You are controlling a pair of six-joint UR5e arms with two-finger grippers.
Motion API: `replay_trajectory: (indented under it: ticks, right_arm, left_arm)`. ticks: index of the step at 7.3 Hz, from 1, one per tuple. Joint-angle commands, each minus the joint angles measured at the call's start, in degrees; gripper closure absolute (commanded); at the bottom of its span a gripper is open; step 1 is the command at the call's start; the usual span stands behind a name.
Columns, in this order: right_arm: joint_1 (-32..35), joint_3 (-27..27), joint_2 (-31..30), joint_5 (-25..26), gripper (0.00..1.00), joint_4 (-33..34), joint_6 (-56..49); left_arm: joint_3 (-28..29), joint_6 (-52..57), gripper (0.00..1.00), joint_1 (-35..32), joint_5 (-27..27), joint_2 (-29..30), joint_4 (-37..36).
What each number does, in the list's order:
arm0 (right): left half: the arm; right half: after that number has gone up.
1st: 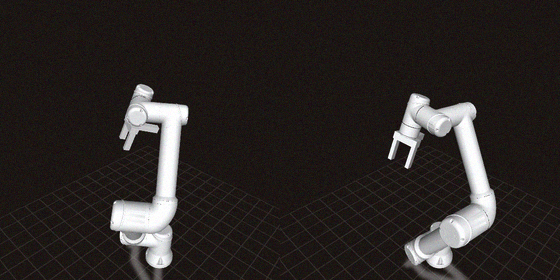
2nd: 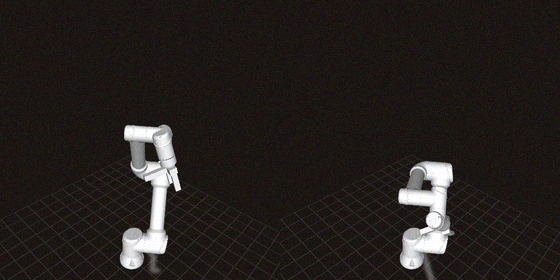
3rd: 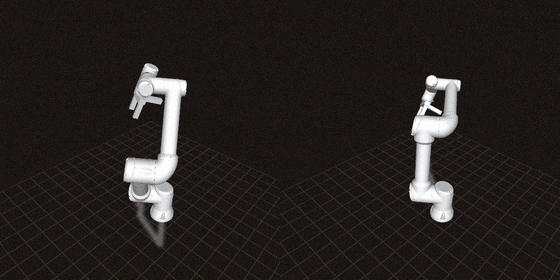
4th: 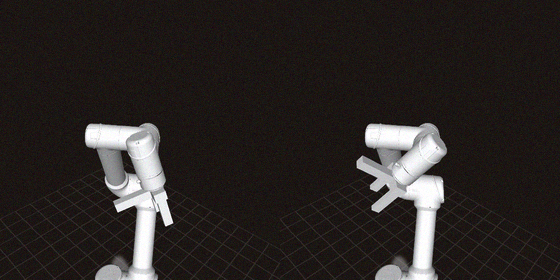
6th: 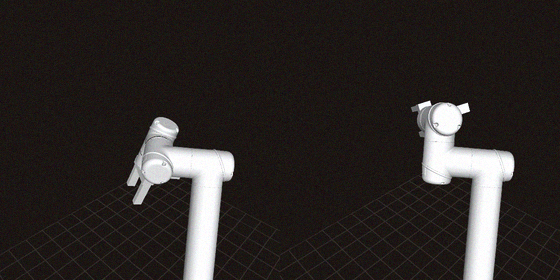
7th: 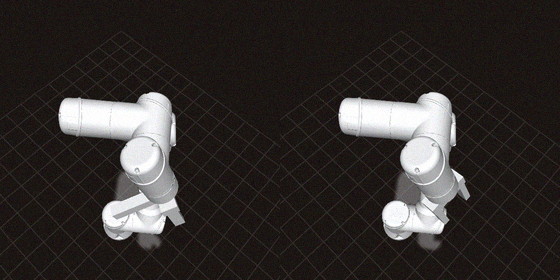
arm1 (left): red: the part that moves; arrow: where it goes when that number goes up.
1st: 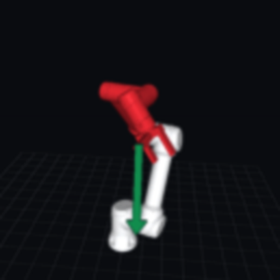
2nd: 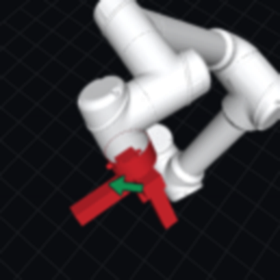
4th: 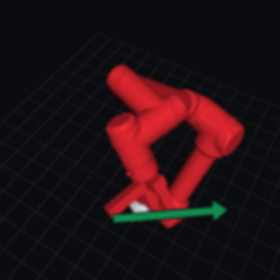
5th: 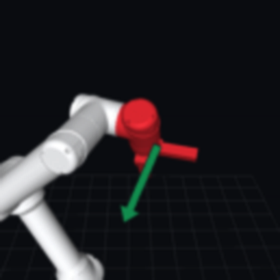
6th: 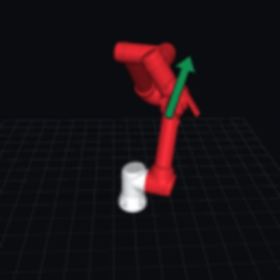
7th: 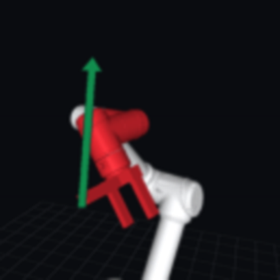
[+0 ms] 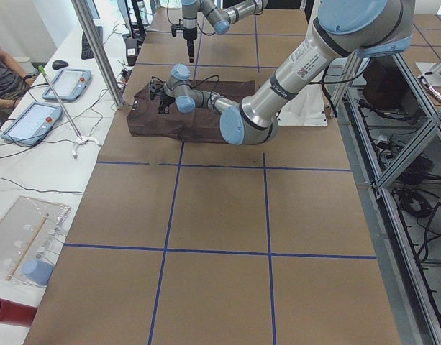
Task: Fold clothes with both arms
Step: 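Fold the other sleeve inward onto the shirt body with the left gripper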
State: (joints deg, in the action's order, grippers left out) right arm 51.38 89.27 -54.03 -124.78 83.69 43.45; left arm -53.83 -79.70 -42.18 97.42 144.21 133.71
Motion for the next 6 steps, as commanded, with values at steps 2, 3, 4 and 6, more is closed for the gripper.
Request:
replay_trajectory:
  ticks: [2,3,4,6]
  right_arm:
    - [-1.6,3.4,-1.4,1.4,0.00,-0.4,13.0]
    - [-4.6,9.5,-6.5,3.2,0.00,-0.8,17.2]
    - [-7.4,14.4,-12.3,5.8,0.00,-4.0,20.3]
    - [-18.8,20.9,-20.8,16.1,0.00,-7.4,30.7]
  left_arm:
    - [-10.8,2.5,0.00,-0.3,8.2,-6.7,-3.0]
    - [-19.5,5.8,0.00,-0.5,9.5,-11.9,-8.0]
    - [-29.0,9.3,0.00,-1.0,9.5,-16.4,-13.9]
    - [-50.4,13.6,0.00,-1.6,9.5,-26.7,-25.5]
